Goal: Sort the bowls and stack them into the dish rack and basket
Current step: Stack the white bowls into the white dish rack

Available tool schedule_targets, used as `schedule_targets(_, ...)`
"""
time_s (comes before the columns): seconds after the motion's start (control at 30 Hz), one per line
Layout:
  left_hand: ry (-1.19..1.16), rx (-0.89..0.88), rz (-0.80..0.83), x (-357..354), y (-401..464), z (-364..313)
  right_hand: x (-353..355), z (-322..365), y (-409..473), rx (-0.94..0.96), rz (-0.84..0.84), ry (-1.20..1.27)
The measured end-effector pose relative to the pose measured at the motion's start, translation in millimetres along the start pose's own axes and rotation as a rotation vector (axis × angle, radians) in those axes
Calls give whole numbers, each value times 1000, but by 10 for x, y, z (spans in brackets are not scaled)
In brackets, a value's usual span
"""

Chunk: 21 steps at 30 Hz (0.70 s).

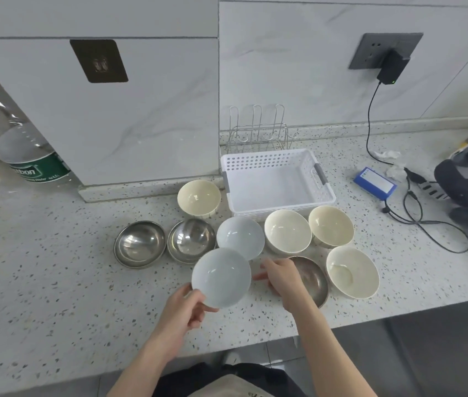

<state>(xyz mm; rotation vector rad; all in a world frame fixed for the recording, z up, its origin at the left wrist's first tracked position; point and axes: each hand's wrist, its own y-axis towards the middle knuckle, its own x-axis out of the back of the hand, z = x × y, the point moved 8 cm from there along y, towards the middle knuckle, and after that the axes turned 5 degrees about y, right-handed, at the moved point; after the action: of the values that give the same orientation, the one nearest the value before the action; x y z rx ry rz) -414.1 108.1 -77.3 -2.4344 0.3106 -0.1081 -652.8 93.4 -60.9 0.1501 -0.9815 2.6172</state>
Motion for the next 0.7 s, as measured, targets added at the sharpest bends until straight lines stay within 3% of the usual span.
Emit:
schedule_targets(0.2, -87, -43, -94, 223, -44, -110, -371, -43, 46, -148, 59, 144)
schedule_targets(0.7, -132, -20, -114, 674, -166, -2, -464, -114, 32, -106, -218, 347)
